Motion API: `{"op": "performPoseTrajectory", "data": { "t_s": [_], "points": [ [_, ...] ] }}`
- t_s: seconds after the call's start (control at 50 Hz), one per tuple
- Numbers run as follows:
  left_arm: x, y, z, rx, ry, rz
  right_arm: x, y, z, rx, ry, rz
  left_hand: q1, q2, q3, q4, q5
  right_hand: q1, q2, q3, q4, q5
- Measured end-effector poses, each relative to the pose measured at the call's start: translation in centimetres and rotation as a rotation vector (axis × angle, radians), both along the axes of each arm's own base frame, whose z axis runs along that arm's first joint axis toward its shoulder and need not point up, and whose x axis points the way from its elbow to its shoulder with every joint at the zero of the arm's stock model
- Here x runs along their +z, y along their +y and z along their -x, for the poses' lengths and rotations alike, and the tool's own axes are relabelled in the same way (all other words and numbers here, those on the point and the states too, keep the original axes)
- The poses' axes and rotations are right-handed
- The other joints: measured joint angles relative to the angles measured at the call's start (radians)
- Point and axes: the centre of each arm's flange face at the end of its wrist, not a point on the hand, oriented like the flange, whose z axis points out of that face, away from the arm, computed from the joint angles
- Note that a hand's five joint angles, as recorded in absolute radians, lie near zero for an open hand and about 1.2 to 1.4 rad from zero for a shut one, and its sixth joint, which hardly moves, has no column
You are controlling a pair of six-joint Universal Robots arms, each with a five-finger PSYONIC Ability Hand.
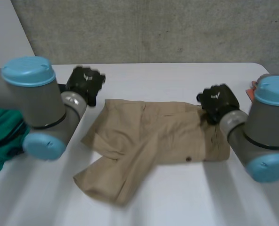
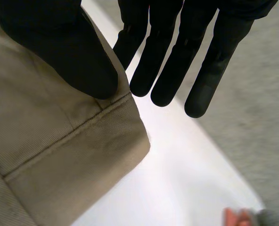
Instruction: Fold the laundry.
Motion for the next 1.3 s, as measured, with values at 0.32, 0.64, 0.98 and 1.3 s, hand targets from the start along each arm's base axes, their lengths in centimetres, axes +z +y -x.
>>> {"op": "performPoseTrajectory", "data": {
  "t_s": [0.32,0.64,0.98,1.3],
  "points": [
    [1.6,7.9,-0.4,0.033,0.064,-0.344,-2.5,0.2,-0.8,-0.035,-0.003,-0.052,-0.841,-0.895,-0.894,-0.904,-0.909,0.0,0.004,0.0,0.0,0.001],
    [-2.6,15.8,-0.2,-0.035,0.117,-0.52,-1.7,2.3,0.7,-0.013,-0.023,-0.065,-0.841,-0.905,-0.894,-0.91,-0.918,0.0,0.008,0.0,0.001,0.001],
    [-9.0,11.7,2.6,-0.078,0.022,-0.363,-2.4,2.3,1.2,-0.023,-0.014,-0.08,-0.401,-0.484,-0.48,-0.484,-0.484,0.0,0.008,0.0,0.001,0.001],
    [-2.4,8.7,1.6,-0.082,0.142,-0.183,-0.8,1.4,1.0,-0.022,-0.017,-0.041,-0.019,-0.008,-0.018,-0.001,-0.037,0.0,0.008,0.0,0.001,0.002]
  ]
}}
